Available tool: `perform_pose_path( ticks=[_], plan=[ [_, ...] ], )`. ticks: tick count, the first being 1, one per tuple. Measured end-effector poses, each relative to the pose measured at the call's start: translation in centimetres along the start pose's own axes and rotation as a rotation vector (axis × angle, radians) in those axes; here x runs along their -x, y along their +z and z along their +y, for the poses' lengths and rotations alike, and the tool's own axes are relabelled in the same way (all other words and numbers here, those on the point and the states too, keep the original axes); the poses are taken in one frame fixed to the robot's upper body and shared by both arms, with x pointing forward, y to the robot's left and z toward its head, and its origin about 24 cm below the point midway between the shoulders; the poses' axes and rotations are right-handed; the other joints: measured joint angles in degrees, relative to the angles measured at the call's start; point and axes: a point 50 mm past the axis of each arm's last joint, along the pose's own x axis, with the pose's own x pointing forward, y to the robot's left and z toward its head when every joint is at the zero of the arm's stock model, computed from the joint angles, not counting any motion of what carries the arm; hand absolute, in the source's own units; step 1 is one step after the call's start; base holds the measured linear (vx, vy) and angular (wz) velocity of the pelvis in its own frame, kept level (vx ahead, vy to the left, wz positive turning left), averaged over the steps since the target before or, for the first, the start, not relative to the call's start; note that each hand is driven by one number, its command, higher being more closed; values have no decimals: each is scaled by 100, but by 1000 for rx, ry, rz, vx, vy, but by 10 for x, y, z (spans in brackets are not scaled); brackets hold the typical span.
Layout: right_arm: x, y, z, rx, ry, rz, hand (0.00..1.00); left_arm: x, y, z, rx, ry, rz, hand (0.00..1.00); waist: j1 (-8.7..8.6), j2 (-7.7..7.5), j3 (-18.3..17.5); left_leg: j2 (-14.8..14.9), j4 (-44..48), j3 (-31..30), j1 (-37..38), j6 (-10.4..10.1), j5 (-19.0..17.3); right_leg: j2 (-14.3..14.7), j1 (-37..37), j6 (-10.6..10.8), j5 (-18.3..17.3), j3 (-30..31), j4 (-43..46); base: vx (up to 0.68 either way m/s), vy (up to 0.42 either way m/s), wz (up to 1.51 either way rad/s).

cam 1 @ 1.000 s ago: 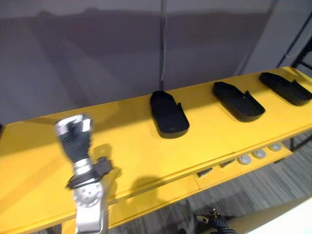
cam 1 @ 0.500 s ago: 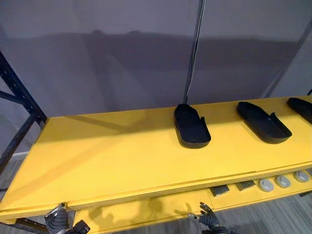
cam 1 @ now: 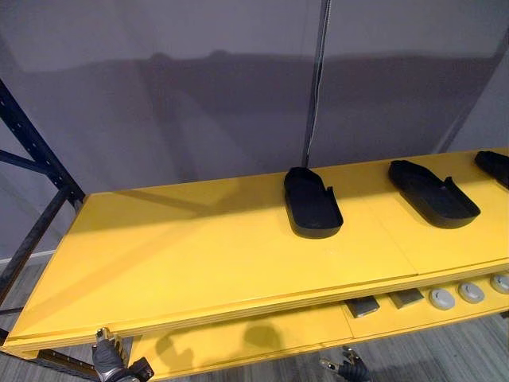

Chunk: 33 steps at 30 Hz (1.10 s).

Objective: Walk over and take plastic housings, then place them on the shelf

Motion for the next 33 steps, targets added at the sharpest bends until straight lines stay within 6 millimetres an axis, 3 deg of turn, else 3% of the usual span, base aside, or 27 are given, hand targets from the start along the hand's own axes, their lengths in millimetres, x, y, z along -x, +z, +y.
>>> perform_pose_path(
  ticks=[4, 9, 13, 18, 21, 25, 27, 28, 33],
  plan=[
    [0, -1, -2, -5, -24, 5, 0, 2, -1, 1, 93, 84, 8, 100, -23, 5, 5, 41, -9, -3, 7, -4, 2, 48, 21, -13, 8, 0, -19, 25, -17, -1],
    [0, -1, -1, -11, -51, 1, 0, 5, 4, 2, 381, 274, 36, 100, -63, -5, 78, 73, -9, -7, 167, -21, -31, 76, 223, -7, -5, -41, -111, 19, -6, 0],
    [1, 1, 6, -27, -51, -5, 0, 10, -11, 41, 635, 615, 132, 100, -48, -181, 223, 90, 202, -57, 87, -9, -170, 79, 224, 1, -162, -74, 38, 53, -8, 5],
    [3, -3, 13, -25, -39, 4, 0, 22, -27, 74, 676, 776, 164, 100, 89, -397, 268, 67, 492, -165, 62, 15, -387, 18, 220, 38, -438, -204, 332, 88, 4, 13],
    [1, 3, 14, -22, -34, -14, 0, 30, -53, 66, 628, 736, 275, 100, 84, -377, 275, 0, 485, -174, 75, 17, -386, -42, 296, 50, -445, -217, 281, 88, 33, 6],
    [1, 5, 18, -14, -11, -21, 0, 48, -97, 28, 423, 400, 528, 100, 86, -352, 277, -35, 485, -176, 89, 19, -385, -72, 333, 54, -446, -219, 243, 21, 17, 1],
    [0, 5, 18, -14, -7, -21, 0, 52, -103, 13, 331, 257, 569, 100, 83, -347, 266, -26, 484, -176, 102, 19, -385, -64, 333, 54, -445, -218, 246, -41, 8, 0],
    [0, 5, 17, -13, -3, -20, 0, 53, -104, 7, 285, 188, 575, 0, 74, -339, 263, -22, 483, -174, 110, 19, -385, -60, 325, 54, -444, -214, 248, -83, 2, -2],
    [1, 1, 14, -13, 5, -6, 0, 57, -104, -20, 66, -100, 556, 0, 6, -249, 212, 4, 416, -127, 97, 31, -359, -37, 234, 54, -429, -146, 301, -72, 3, -8]
  ],
)
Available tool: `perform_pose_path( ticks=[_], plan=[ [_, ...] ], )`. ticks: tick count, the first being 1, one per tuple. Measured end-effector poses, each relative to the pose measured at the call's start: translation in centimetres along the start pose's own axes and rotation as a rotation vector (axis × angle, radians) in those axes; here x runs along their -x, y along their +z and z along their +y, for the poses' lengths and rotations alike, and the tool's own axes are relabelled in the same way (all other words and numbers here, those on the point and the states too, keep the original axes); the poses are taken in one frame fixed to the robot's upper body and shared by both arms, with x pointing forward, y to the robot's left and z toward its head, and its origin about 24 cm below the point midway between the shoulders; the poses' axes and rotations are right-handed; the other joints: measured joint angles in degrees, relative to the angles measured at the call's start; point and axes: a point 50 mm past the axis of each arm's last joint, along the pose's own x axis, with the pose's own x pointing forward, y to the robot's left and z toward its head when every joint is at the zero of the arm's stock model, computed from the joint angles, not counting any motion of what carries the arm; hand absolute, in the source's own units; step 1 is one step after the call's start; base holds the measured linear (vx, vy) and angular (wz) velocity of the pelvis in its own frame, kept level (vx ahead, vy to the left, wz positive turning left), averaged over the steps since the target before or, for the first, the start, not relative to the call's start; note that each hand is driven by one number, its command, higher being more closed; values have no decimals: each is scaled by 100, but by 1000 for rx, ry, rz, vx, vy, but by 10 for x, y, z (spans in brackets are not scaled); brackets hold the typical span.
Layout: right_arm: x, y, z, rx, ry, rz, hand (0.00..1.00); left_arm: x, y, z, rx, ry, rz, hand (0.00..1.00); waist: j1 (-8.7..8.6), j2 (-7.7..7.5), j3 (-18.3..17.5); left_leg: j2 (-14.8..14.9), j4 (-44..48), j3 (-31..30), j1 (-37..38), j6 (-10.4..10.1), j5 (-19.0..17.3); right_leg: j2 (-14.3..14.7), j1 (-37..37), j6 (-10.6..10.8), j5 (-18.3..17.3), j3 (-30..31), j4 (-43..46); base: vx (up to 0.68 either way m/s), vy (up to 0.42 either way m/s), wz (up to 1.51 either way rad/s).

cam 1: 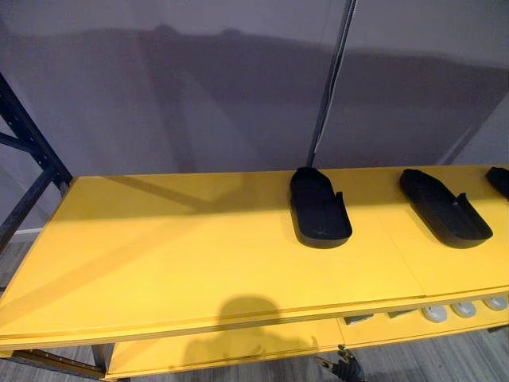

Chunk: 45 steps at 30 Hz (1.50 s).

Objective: Walk over and take plastic housings, then place them on the shelf

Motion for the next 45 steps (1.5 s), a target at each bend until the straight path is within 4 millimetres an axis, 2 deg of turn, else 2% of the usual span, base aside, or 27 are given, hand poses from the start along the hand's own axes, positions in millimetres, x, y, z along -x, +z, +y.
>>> perform_pose_path(
  ticks=[4, 12, 16, 22, 27, 29, 32, 35, 38, 39, 40, 41, 42, 43, 45],
  plan=[
    [-1, 1, -5, -22, -19, 0, 0, -2, 7, -9, -176, -73, -38, 0, -77, 64, -6, 37, -63, 148, 4, -12, 24, 49, -94, -23, 58, 141, -19, -19, 4, -18],
    [-3, -3, -9, -39, -43, 30, 0, -5, 21, -28, -453, -178, -119, 0, -76, 98, -16, 15, -138, 272, 21, -20, 35, 105, -65, -25, 163, 271, -227, 33, 6, -8],
    [-4, -3, -12, -47, -56, 37, 0, -4, 24, -38, -528, -222, -148, 0, -88, 139, 12, -1, -141, 272, 11, -18, 35, 95, -44, -19, 200, 273, -293, 0, 0, 0],
    [-6, 1, -13, -64, -67, 27, 0, -4, 24, -38, -534, -223, -150, 0, -163, 141, 48, 47, -171, 469, 62, -20, 32, 159, -147, -59, 255, 502, -292, -28, 6, -18],
    [-12, 21, -9, -53, -58, -31, 0, -3, 30, -51, -560, -264, -182, 0, -192, 122, 228, 88, 240, 617, -134, -14, -172, 229, -469, -64, 312, 960, -91, -47, 9, -46],
    [-16, 40, -6, -51, -51, -90, 0, 1, 28, -62, -546, -286, -189, 0, -160, 122, 266, 67, 559, 430, -309, 44, -355, 270, -724, -35, 328, 1314, 109, -36, 35, -73],
    [-18, 58, -4, -44, -44, -150, 0, 2, 32, -67, -551, -299, -207, 0, -137, 102, 334, 36, 765, 500, -318, 112, -539, 310, -899, 16, 354, 1682, 288, -49, 78, -75],
    [-19, 72, -3, -38, -48, -197, 0, 2, 39, -76, -550, -314, -232, 0, -122, 48, 388, -40, 947, 894, -371, 196, -682, 304, -1152, 160, 414, 2133, 444, -104, 141, -75],
    [-18, 84, -3, -21, -56, -246, 0, 2, 48, -88, -570, -337, -271, 0, -135, -60, 589, -113, 1076, 1375, -440, 303, -746, 283, -1384, 331, 594, 2602, 482, -137, 152, -80],
    [-17, 84, -3, -15, -60, -250, 0, 3, 52, -92, -586, -348, -287, 0, -166, -108, 619, -127, 1204, 1508, -589, 361, -782, 256, -1515, 368, 747, 2628, 418, -167, 110, -63],
    [-17, 82, -3, -6, -65, -245, 0, 4, 58, -100, -587, -365, -312, 0, -206, -134, 631, -86, 1293, 1685, -786, 428, -782, 258, -1651, 381, 1105, 2588, 171, -177, 86, -66],
    [-17, 85, -2, 2, -62, -254, 0, 4, 60, -102, -584, -367, -318, 0, -194, -101, 645, -13, 1278, 1822, -898, 489, -750, 256, -1698, 362, 1175, 2494, 101, -185, 62, -69],
    [-17, 85, -1, 13, -57, -255, 0, 5, 66, -107, -579, -377, -341, 0, -207, -94, 661, 33, 1244, 1968, -1002, 537, -687, 238, -1998, 292, 766, 1830, 852, -132, 54, -64],
    [-17, 80, -2, 12, -62, -240, 0, 7, 69, -112, -575, -387, -353, 0, -209, -81, 675, 40, 1135, 2094, -951, 544, -601, 155, -2112, 161, 162, 1259, 1780, -99, 63, -55],
    [-16, 73, -4, 15, -65, -220, 0, 7, 69, -112, -575, -388, -351, 0, -224, -82, 668, 69, 1079, 2290, -816, 550, -567, 49, -1888, 177, -336, 829, 2349, -32, 19, -52]
  ],
)
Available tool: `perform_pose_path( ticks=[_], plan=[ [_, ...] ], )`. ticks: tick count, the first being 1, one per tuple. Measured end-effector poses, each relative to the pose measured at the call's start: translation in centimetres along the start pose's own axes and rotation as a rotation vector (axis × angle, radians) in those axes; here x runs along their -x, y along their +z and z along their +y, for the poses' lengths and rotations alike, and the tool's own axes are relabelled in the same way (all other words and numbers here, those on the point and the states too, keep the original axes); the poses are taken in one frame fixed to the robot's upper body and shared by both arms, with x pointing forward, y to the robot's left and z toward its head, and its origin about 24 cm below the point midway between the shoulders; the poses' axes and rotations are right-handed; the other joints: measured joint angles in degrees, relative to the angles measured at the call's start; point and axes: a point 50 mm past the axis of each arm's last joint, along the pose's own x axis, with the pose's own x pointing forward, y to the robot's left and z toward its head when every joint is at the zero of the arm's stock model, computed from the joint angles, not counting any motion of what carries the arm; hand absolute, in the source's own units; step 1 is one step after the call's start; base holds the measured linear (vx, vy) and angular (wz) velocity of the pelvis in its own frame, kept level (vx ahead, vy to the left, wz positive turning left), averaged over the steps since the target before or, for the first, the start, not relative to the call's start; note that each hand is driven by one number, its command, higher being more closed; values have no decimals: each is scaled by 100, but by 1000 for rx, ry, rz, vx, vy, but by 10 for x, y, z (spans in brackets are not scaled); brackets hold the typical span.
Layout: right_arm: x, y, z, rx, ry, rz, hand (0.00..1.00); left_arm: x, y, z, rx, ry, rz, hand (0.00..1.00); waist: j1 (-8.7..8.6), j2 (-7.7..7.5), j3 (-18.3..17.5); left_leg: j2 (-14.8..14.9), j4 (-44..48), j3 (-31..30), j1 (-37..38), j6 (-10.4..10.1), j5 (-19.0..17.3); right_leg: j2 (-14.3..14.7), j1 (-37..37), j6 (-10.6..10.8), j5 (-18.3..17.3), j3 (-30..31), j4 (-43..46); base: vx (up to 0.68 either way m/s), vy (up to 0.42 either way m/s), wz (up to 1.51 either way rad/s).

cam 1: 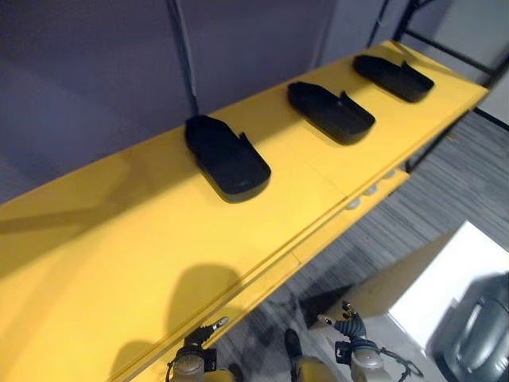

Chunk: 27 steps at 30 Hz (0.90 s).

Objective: Walk over and take plastic housings, then place them on the shelf

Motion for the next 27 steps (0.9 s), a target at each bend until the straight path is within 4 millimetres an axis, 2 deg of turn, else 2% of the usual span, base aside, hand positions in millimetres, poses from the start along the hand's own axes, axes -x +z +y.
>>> perform_pose_path(
  ticks=[1, 2, 3, 4, 5, 7, 9, 12, 13, 14, 15, 16, 17, 18, 20, 21, 22, 23, 24, 25, 27],
  plan=[
    [0, -5, -1, 6, 1, 22, 0, 0, 0, 2, -5, -1, 4, 0, 5, -29, -57, 28, 14, 192, 31, -14, 8, -136, 295, 25, -302, -315, 75, -18, -34, -63],
    [-1, -6, -1, 11, 1, 31, 0, -1, 0, 2, -7, -1, 3, 0, 10, -60, -80, 27, 27, 279, 35, -39, 24, -207, 385, 28, -372, -453, -60, -12, -70, -87],
    [-3, -6, -1, 24, 4, 40, 0, -1, 1, 5, -19, 1, 2, 0, 33, -128, -138, -27, 21, 385, -25, -111, 73, -237, 501, -57, -376, -598, -666, -22, -84, -79],
    [-6, -3, -3, 39, 1, 37, 0, -2, -1, 5, -25, -2, 10, 0, 18, -42, -152, -12, -26, 329, -59, -145, 101, -128, 516, -205, -213, -552, -941, -56, -139, -112],
    [-10, -1, -10, 84, -2, 45, 0, 0, -5, 0, -34, -21, 28, 0, -2, 134, -268, 80, -274, 150, -110, -218, 294, 165, 701, -280, 346, -317, -1773, -59, -119, -95],
    [-12, -1, -13, 95, -8, 52, 0, 1, -7, -3, -49, -37, 33, 0, 26, 131, -309, 141, -434, 209, -70, -289, 422, 292, 845, -335, 735, -26, -2329, -54, -79, -90],
    [-12, -2, -18, 101, -19, 57, 0, 2, -13, -7, -71, -59, 56, 0, -23, 123, -318, 213, -514, 293, 68, -328, 453, 435, 969, -396, 1015, 241, -2680, -71, -77, -79],
    [-9, -10, -20, 103, -23, 78, 0, 4, -21, -7, -88, -65, 90, 0, -94, 109, -350, 309, -509, 408, 229, -332, 453, 479, 1052, -409, 1129, 380, -2882, -86, -46, -42],
    [-8, -12, -20, 100, -23, 83, 0, 5, -22, -7, -90, -66, 93, 0, -150, 151, -334, 404, -533, 536, 255, -373, 439, 312, 912, -546, 706, -471, -2562, -135, -49, -38],
    [-7, -13, -19, 98, -20, 87, 0, 5, -22, -7, -88, -66, 91, 0, -120, 161, -340, 447, -544, 653, 276, -396, 437, 128, 765, -619, 473, -1204, -2168, -132, -4, -74],
    [-6, -16, -12, 88, -4, 99, 0, 9, -31, -3, -93, -58, 114, 0, -77, 131, -368, 498, -532, 981, 353, -464, 397, -366, 534, -712, 392, -2372, -1470, -78, 23, -122],
    [-5, -17, -5, 78, 11, 102, 0, 13, -42, 5, -110, -46, 153, 0, -68, 47, -392, 499, -474, 1253, 480, -533, 356, -650, 454, -639, 340, -2946, -1084, -42, 16, -123],
    [-5, -17, -3, 77, 14, 102, 0, 14, -44, 7, -115, -41, 160, 0, -77, 21, -381, 478, -444, 1298, 549, -562, 357, -611, 451, -619, 340, -2884, -1038, -9, -52, -103],
    [-3, -21, -5, 79, 10, 113, 0, 14, -45, 10, -121, -36, 164, 0, -109, 69, -348, 535, -419, 1286, 629, -617, 391, -473, 469, -615, 345, -2651, -1110, -10, -110, -80],
    [-1, -26, -7, 82, 6, 127, 0, 13, -46, 13, -129, -31, 167, 0, -126, 123, -297, 754, -89, 1286, 597, -654, 375, -281, 540, -618, 351, -2429, -1302, -8, -160, -73],
    [2, -31, -8, 82, 6, 141, 0, 11, -42, 15, -134, -28, 158, 0, -130, 119, -249, 1016, 437, 1274, 460, -693, 337, -88, 602, -667, 365, -2243, -1479, -8, -237, -71],
    [4, -36, -10, 83, 1, 154, 0, 10, -42, 16, -137, -24, 156, 0, -116, 135, -231, 1290, 1034, 1179, 263, -666, 315, 80, 660, -685, 376, -2077, -1630, -8, -248, -72],
    [4, -37, -11, 84, -2, 157, 0, 11, -43, 17, -134, -23, 160, 0, -110, 127, -220, 1358, 1305, 1000, 136, -607, 284, 161, 663, -739, 421, -1916, -1670, 0, -234, -82],
    [3, -36, -13, 88, -7, 157, 0, 12, -44, 12, -126, -31, 162, 0, -98, 141, -164, 1214, 1485, 204, -9, -656, 59, 269, 659, -800, 464, -1626, -1668, 8, -142, -109],
    [1, -34, -17, 98, -16, 158, 0, 12, -43, 11, -116, -29, 156, 0, -17, 170, -121, 867, 1346, -683, -36, -874, -110, 352, 665, -801, 463, -1334, -1678, 8, -96, -122],
    [1, -35, -21, 104, -27, 162, 0, 12, -43, 11, -110, -28, 158, 0, 38, 176, -103, 397, 1087, -1712, -62, -1014, -202, 428, 771, -777, 479, -1067, -1793, 46, -19, -103]
  ],
)
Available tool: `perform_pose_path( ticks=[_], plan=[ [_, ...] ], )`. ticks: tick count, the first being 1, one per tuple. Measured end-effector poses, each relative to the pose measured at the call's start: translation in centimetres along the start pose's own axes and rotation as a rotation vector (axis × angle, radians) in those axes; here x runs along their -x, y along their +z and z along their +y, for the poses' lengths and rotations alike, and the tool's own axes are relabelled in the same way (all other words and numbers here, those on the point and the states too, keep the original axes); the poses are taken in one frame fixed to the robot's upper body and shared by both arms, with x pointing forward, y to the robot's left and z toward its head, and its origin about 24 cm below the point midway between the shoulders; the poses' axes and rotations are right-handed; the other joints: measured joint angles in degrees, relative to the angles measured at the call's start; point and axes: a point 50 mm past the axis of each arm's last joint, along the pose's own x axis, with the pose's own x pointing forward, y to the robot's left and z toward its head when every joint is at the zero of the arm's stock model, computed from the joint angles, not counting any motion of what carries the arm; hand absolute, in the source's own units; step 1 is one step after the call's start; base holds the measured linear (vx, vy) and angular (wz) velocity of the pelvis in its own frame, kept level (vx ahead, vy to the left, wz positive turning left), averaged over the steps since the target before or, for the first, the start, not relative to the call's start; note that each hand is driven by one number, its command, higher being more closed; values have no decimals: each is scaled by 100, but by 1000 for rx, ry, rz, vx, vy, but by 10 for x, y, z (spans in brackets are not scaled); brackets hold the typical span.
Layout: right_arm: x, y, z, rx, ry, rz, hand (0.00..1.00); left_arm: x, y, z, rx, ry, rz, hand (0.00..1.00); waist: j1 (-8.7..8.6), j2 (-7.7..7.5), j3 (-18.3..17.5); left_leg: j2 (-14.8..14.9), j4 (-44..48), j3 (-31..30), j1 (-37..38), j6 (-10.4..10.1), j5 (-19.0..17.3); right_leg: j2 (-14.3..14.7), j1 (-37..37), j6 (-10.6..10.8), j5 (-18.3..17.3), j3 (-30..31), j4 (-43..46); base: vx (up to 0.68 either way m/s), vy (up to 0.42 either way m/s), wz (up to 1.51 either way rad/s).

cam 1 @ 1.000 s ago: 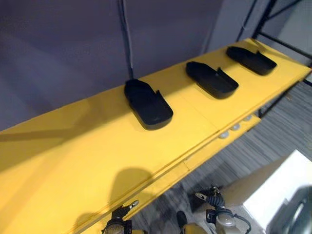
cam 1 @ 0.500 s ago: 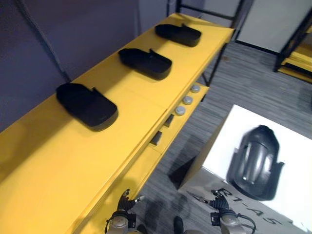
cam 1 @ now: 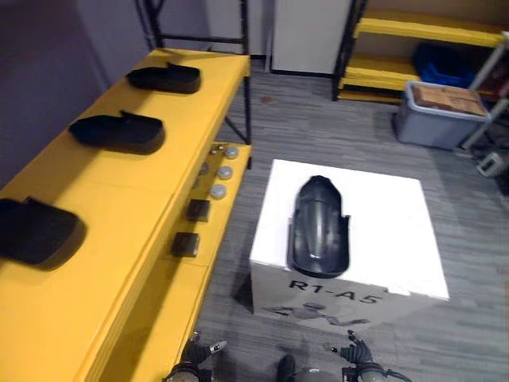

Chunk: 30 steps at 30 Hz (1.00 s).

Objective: Walk over and take plastic housings, then place them on the shelf

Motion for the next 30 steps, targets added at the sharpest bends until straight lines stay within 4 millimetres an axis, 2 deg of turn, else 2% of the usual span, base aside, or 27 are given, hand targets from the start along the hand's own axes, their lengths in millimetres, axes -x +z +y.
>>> perform_pose_path(
  ticks=[1, 2, 3, 4, 5, 7, 11, 14, 17, 19, 20, 22, 23, 24, 25, 26, 28, 29, 30],
  plan=[
    [0, -2, -1, -3, -2, 5, 0, 0, 0, 0, 1, 1, 0, 0, -6, 3, -1, -131, -95, -252, -19, -4, -2, 8, 44, 30, 34, 49, -38, 90, 0, -96],
    [1, -5, -3, -23, -9, 15, 0, 1, -1, -2, 8, 0, 1, 0, -17, 86, -18, -295, -480, -654, -26, 73, 55, 59, 84, 41, 99, 152, -68, 64, 11, -61],
    [1, -5, -4, -26, -12, 17, 0, 1, -1, -3, 10, -1, 1, 0, -19, 100, -19, -290, -562, -658, -30, 112, 94, 82, 89, 41, 99, 174, -68, 53, 19, -60],
    [1, -7, -7, -44, -24, 25, 0, 1, -2, -5, 23, -7, 6, 0, -27, 178, -27, -242, -807, -635, -32, 292, 266, 163, 114, 41, 98, 231, -78, 101, 105, -41],
    [3, -13, -8, -97, -38, 48, 0, 2, -4, -6, 32, -7, 18, 0, -30, 253, -49, -234, -1021, -589, 113, 382, 358, 203, 242, 64, 109, 350, -160, 100, 98, -34],
    [4, -17, -10, -142, -54, 63, 0, 2, -5, -6, 30, -7, 22, 0, -51, 251, -88, -297, -1265, -580, 207, 449, 403, 163, 339, 128, 166, 361, -325, 119, 99, -8],
    [6, -25, -25, -259, -126, 89, 0, 1, -8, 0, 37, 9, 33, 0, -37, 251, -130, -392, -1661, -497, 478, 500, 530, 98, 507, 89, 287, 401, -570, 179, 106, -3],
    [6, -21, -45, -375, -212, 67, 0, 1, -10, 9, 24, 30, 38, 0, -48, 246, -162, -430, -1800, -444, 704, 500, 531, 92, 719, 126, 310, 500, -739, 152, 118, -13],
    [8, -22, -78, -478, -335, 45, 0, 0, -9, 17, 49, 59, 34, 0, -91, 231, -194, -476, -1831, -433, 780, 501, 532, 54, 839, 161, 333, 519, -875, 66, 80, -2],
    [14, -24, -115, -556, -461, 22, 0, 2, -16, 22, 86, 79, 56, 0, -97, 228, -211, -489, -1883, -386, 888, 506, 535, 48, 907, 162, 334, 617, -887, 32, 79, -15],
    [16, -21, -126, -570, -493, 0, 0, 3, -18, 24, 97, 87, 63, 0, -99, 224, -222, -491, -1897, -366, 891, 508, 536, 47, 899, 164, 335, 642, -894, 4, 71, -19],
    [26, 5, -169, -552, -598, -143, 0, 8, -29, 30, 130, 112, 95, 0, -215, 200, -244, -509, -1981, -311, 888, 543, 558, 40, 877, 210, 368, 676, -977, -25, 48, -12],
    [30, 15, -180, -541, -624, -195, 0, 9, -33, 31, 134, 117, 104, 0, -255, 193, -248, -512, -1990, -308, 890, 549, 561, 40, 873, 213, 372, 683, -978, -44, 35, -7],
    [40, 38, -199, -504, -668, -303, 0, 12, -40, 32, 137, 119, 123, 0, -315, 177, -290, -516, -2008, -294, 893, 553, 563, 49, 872, 218, 402, 715, -1012, -40, 28, -10],
    [45, 50, -207, -485, -684, -360, 0, 14, -43, 32, 137, 118, 133, 0, -322, 175, -335, -520, -2018, -272, 892, 553, 564, 65, 872, 223, 434, 763, -1054, -48, 40, -23],
    [56, 77, -217, -449, -702, -479, 0, 16, -48, 32, 137, 116, 144, 0, -317, 159, -381, -514, -2035, -229, 909, 553, 564, 92, 878, 207, 491, 831, -1119, -48, 32, -22],
    [74, 119, -219, -383, -695, -670, 0, 18, -52, 31, 141, 104, 154, 0, -317, 110, -415, -487, -2048, -220, 909, 556, 565, 135, 908, 198, 605, 878, -1244, -87, 13, -19],
    [83, 146, -210, -352, -656, -794, 0, 20, -54, 30, 145, 99, 160, 0, -312, 92, -437, -467, -2055, -215, 912, 556, 565, 168, 912, 165, 679, 935, -1315, -104, -4, -17],
    [87, 155, -205, -339, -635, -840, 0, 20, -54, 31, 149, 100, 160, 0, -311, 83, -440, -461, -2062, -215, 912, 557, 565, 177, 928, 164, 714, 944, -1361, -90, -4, -14]
  ],
)
